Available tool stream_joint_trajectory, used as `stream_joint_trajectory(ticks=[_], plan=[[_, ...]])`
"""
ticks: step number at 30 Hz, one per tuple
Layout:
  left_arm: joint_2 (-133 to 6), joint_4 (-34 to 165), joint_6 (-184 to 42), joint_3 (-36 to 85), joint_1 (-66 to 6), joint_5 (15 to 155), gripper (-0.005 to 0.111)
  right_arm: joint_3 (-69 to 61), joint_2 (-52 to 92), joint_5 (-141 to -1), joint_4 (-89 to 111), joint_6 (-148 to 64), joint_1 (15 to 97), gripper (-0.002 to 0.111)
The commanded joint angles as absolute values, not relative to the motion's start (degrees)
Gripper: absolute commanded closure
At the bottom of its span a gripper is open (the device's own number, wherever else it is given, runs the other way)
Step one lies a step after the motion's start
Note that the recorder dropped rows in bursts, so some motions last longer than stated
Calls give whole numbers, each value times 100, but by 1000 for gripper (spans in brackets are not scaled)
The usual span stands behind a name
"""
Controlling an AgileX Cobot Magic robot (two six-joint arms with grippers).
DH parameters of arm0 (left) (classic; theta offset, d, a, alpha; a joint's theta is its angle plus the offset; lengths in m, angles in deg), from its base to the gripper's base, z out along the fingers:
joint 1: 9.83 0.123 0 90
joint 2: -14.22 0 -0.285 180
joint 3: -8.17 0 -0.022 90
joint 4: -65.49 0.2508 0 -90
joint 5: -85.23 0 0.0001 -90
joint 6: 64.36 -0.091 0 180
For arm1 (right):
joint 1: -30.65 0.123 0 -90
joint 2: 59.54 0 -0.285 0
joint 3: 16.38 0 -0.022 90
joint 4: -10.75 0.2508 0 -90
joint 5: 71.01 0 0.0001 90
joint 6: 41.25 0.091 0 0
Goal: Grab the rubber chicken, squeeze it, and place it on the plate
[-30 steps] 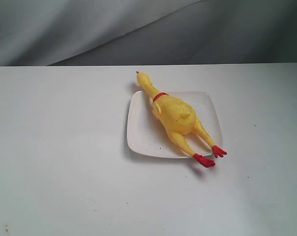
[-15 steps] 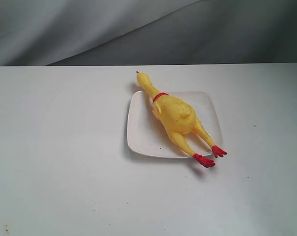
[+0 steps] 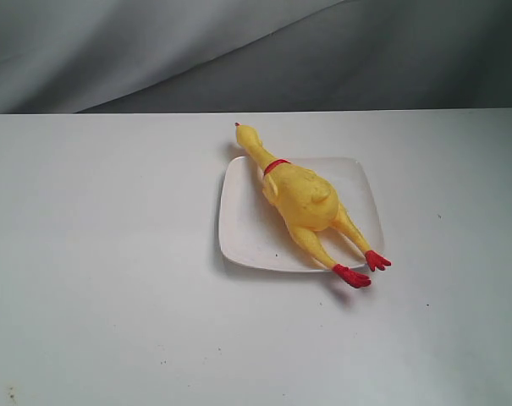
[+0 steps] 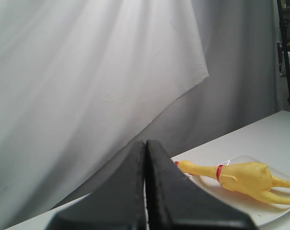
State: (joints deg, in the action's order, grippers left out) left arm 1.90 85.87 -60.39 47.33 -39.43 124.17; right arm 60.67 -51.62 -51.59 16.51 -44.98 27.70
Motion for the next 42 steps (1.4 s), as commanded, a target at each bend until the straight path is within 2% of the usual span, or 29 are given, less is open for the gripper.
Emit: stream_joint_trajectory(ticks=[1, 18, 23, 33, 36, 42], plan=[[224, 8546, -6007, 4710, -3975, 12406, 107, 6083, -5175, -5145, 1642, -4503, 2729, 108], [282, 8547, -6007, 4710, -3891, 12406, 107, 6083, -5175, -5145, 1656, -4503, 2729, 108], [608, 8547, -6007, 4710, -3237, 12406, 107, 6083, -5175, -5145, 1656, -4503, 2729, 108], [644, 8571, -6007, 4695, -871, 12408, 107, 6083, -5175, -5145, 1655, -4503, 2729, 108], [644, 8571, -6007, 4695, -490, 12408, 107, 6083, -5175, -5145, 1655, -4503, 2729, 108], [644, 8714, -6032, 4695, -416, 12408, 107, 6083, -5175, -5145, 1655, -4503, 2729, 108]])
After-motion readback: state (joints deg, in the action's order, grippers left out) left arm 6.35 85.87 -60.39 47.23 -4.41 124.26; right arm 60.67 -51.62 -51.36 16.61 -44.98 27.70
